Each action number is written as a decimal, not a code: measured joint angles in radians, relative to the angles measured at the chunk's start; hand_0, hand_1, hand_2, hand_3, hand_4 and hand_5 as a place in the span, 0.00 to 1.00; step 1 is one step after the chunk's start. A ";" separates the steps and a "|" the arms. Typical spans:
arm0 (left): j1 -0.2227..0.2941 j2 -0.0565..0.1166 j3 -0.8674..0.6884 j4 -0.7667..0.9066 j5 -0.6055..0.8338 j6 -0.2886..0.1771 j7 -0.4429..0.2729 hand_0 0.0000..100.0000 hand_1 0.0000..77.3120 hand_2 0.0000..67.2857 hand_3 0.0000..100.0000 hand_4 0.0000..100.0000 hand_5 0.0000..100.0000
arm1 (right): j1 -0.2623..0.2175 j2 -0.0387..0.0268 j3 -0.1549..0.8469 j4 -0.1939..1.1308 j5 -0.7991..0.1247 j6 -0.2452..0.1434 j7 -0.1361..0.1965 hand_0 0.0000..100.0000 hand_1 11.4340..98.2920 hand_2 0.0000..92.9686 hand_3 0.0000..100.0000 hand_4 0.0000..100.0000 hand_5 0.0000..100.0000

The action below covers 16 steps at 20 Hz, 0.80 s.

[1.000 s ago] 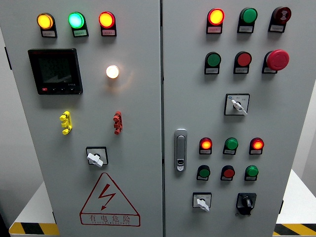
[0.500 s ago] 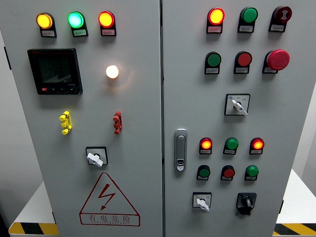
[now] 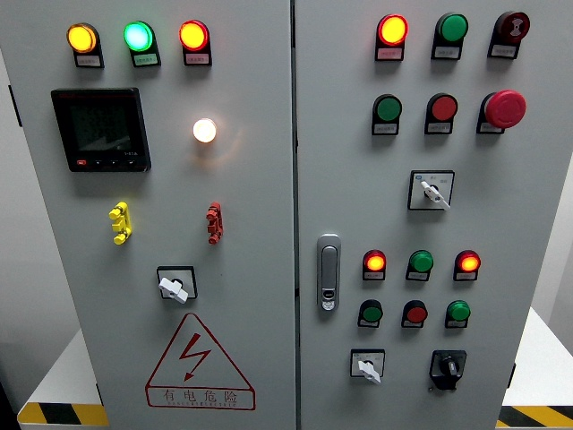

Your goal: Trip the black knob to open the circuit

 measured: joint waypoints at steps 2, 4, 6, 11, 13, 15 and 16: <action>0.000 0.000 0.000 0.000 0.000 0.000 0.000 0.00 0.00 0.29 0.26 0.10 0.09 | -0.020 -0.0008 -0.021 0.113 0.013 0.000 -0.011 0.79 0.45 0.00 0.42 0.50 0.53; 0.000 0.000 0.000 0.000 0.000 0.000 0.000 0.00 0.00 0.29 0.26 0.10 0.09 | -0.030 -0.0011 -0.035 0.198 0.016 -0.003 -0.017 0.81 0.45 0.00 0.48 0.57 0.59; 0.000 0.000 0.000 0.000 0.000 0.000 0.000 0.00 0.00 0.29 0.26 0.10 0.09 | -0.033 -0.0011 -0.047 0.266 0.033 -0.014 -0.020 0.83 0.45 0.00 0.59 0.64 0.66; 0.000 0.000 0.000 0.000 0.000 0.000 0.000 0.00 0.00 0.29 0.26 0.10 0.09 | -0.030 0.0003 -0.087 0.372 0.098 -0.083 -0.045 0.90 0.49 0.00 0.72 0.73 0.97; 0.000 0.000 0.000 0.000 0.000 0.000 0.000 0.00 0.00 0.29 0.26 0.10 0.09 | -0.024 0.0004 -0.092 0.382 0.100 -0.099 -0.046 0.95 0.52 0.00 0.72 0.78 1.00; 0.000 0.000 0.000 0.000 0.000 0.000 0.000 0.00 0.00 0.29 0.26 0.10 0.09 | -0.011 0.0005 -0.103 0.388 0.102 -0.113 -0.046 0.98 0.54 0.00 0.72 0.83 1.00; 0.000 0.000 0.000 0.000 0.000 0.000 0.000 0.00 0.00 0.29 0.26 0.10 0.09 | -0.002 0.0007 -0.110 0.391 0.102 -0.129 -0.047 1.00 0.56 0.00 0.74 0.86 1.00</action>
